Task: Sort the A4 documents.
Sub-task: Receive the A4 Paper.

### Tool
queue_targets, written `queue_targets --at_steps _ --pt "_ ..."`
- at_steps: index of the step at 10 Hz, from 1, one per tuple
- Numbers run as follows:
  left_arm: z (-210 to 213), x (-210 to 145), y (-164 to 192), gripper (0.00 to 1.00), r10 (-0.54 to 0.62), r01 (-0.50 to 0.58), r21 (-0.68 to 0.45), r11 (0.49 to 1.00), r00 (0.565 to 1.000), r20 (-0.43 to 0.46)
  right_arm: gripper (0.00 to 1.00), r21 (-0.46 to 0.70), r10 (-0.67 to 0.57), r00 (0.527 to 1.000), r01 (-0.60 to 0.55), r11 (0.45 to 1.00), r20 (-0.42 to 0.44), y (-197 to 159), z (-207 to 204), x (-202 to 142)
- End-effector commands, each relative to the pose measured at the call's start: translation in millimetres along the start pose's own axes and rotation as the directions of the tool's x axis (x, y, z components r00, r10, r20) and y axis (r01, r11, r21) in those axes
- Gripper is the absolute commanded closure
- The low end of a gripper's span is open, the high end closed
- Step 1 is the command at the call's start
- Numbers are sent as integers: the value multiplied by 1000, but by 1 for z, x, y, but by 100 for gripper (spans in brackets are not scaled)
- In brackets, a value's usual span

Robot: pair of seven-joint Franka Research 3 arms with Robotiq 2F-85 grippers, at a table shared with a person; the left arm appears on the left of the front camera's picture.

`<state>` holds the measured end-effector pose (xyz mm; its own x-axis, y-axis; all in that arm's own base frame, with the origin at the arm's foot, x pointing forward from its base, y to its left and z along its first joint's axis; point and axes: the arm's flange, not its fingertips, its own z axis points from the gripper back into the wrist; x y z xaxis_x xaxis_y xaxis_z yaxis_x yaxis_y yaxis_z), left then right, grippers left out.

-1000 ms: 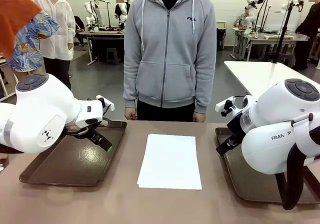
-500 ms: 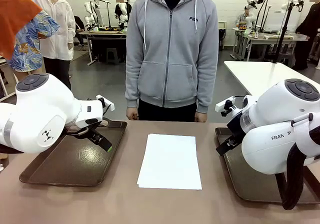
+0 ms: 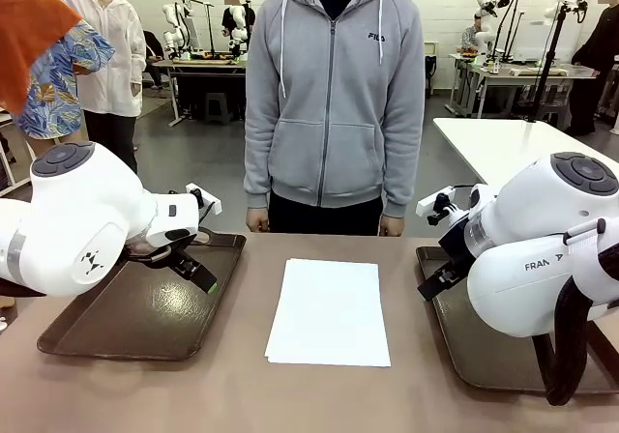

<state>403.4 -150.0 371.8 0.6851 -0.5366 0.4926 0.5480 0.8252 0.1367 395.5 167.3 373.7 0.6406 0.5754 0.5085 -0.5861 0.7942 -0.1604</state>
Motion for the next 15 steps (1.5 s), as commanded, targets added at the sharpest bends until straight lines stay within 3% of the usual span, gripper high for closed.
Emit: queue_targets --at_steps 1,4,7,9,10,11,12,13,15 --pt "0 0 0 0 0 0 0 1000 1000 0 0 0 0 1000 0 1000 0 0 0 0" --pt "6 -3 10 0 20 -21 -26 999 1000 -13 0 4 -11 1000 11 1000 20 -7 13 -3" --pt "45 -24 60 0 101 -101 -53 993 995 -12 0 111 -120 988 109 988 98 -60 62 -22" --pt "81 -38 94 0 98 -89 -116 989 992 80 0 192 -124 983 97 977 137 -98 94 -43" --pt "104 -45 116 0 103 -78 -152 985 981 165 0 281 -150 972 94 955 182 -120 111 -56" --pt "123 -53 129 0 106 -62 -213 975 973 204 0 299 -196 951 119 947 239 -135 127 -67" --pt "139 -62 141 0 112 -64 -232 971 973 200 0 294 -217 931 128 947 293 -146 143 -78" --pt "155 -72 153 0 154 -85 -264 961 955 252 0 288 -221 916 123 950 334 -153 157 -88" --pt "175 -84 161 0 176 -101 -316 943 959 221 0 298 -214 911 108 948 352 -152 160 -86"
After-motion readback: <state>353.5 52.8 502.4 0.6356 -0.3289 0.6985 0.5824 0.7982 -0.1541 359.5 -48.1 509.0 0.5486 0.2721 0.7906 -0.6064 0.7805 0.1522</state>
